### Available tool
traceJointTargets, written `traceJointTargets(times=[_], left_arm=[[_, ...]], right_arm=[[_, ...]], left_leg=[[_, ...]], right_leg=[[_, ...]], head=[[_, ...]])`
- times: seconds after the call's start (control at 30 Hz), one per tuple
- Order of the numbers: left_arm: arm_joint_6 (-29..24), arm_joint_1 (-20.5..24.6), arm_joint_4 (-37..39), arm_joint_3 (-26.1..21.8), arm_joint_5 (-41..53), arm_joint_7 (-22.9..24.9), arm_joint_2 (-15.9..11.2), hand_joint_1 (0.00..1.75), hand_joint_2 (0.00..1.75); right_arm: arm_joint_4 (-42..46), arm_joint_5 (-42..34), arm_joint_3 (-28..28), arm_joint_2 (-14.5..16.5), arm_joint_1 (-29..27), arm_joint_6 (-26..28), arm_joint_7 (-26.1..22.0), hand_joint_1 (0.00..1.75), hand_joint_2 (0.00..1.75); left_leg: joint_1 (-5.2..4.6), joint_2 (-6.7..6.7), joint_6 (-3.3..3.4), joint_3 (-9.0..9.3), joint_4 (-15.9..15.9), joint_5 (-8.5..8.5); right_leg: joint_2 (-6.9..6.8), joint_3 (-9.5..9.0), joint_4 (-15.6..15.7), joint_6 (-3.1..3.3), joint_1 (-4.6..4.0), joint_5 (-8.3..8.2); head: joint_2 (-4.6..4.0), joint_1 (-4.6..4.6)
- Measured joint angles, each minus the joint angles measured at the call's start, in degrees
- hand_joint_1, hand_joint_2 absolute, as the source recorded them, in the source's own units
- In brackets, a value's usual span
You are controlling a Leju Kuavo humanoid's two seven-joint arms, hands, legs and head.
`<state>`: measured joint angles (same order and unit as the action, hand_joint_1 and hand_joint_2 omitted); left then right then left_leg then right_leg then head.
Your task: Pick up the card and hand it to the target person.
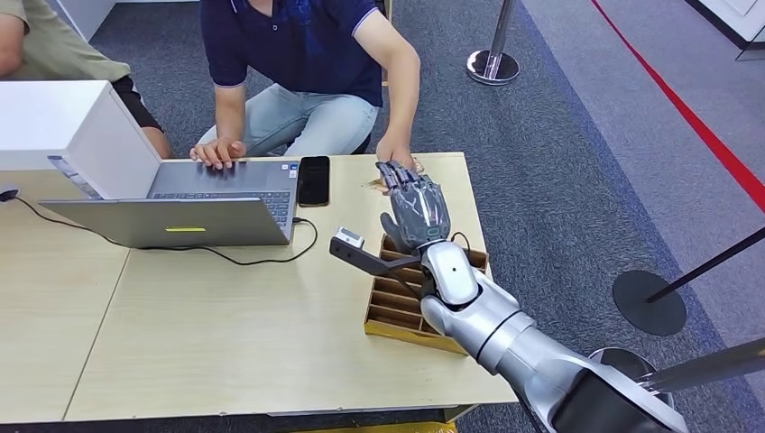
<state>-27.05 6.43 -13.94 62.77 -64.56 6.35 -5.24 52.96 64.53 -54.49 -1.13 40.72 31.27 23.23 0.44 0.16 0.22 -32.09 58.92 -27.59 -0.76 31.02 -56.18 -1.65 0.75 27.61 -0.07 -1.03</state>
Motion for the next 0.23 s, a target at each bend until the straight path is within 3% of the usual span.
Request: traceJointTargets(times=[0.23], left_arm=[[-0.4, 0.0, 0.0, 0.0, -0.3, 0.0, -0.3, 0.0, 0.0]], right_arm=[[-1.3, -0.8, 0.2, 0.0, 0.0, 0.1, 0.7, 0.0, 1.75]], left_leg=[[0.0, 0.02, 0.0, 0.02, 0.0, 0.0]], right_leg=[[0.03, 0.02, 0.0, 0.0, 0.0, 0.0]], head=[[0.0, 0.0]])
